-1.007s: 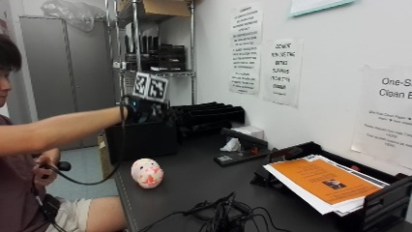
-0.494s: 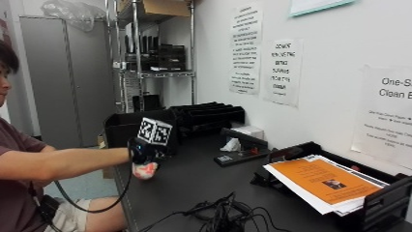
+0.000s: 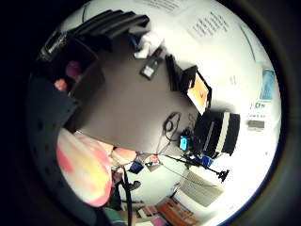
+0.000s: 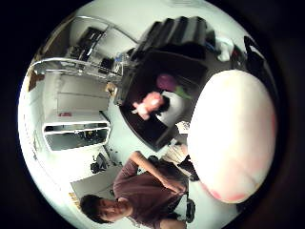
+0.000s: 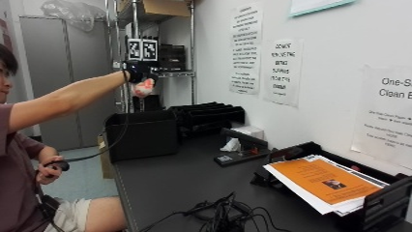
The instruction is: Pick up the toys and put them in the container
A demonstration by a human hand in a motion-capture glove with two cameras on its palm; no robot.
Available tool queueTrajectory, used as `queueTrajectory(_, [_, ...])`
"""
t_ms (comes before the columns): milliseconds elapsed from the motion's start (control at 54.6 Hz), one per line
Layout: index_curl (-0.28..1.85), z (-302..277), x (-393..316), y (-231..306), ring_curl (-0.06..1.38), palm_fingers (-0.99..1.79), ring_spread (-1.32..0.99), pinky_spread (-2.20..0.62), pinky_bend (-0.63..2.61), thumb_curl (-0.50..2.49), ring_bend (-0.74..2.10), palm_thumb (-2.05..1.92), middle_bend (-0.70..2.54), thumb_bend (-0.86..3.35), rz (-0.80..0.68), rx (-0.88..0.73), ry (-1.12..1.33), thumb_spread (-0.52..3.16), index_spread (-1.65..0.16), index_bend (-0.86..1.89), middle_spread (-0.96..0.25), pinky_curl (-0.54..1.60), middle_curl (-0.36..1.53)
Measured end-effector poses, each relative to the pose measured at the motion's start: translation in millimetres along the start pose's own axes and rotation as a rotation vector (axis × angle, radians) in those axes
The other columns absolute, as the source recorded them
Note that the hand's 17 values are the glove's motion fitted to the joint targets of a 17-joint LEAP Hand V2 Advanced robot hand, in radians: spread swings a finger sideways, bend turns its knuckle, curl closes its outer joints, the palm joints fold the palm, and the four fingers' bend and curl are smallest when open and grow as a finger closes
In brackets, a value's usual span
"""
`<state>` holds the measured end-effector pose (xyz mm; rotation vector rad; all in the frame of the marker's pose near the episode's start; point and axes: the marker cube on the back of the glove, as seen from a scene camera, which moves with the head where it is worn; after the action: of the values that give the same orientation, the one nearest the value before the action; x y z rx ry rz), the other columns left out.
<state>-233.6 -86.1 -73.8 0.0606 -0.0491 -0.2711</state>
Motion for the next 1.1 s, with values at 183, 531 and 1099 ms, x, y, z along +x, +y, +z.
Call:
queueTrajectory(183, [0.45,-12.7,-87.8,-37.1,0.8,0.83,-0.42,-0.35,1.12,0.83,1.29,0.63,1.12,0.08,-0.09,0.025,0.037,0.6,-0.39,0.79,-0.27,0.56,0.83])
queueTrajectory(531, [0.65,50.7,-199.5,-81.0,0.83,0.63,-0.42,-0.35,1.21,0.92,1.4,0.65,1.19,0.03,-0.274,0.042,-0.063,0.55,-0.39,0.84,-0.25,0.64,0.92])
queueTrajectory(1099, [0.35,60.4,-177.6,-68.3,0.44,-0.47,-0.01,0.05,1.08,0.56,0.24,0.12,0.06,-0.03,-0.228,-0.12,-0.015,1.14,-0.14,0.05,0.07,0.49,0.44])
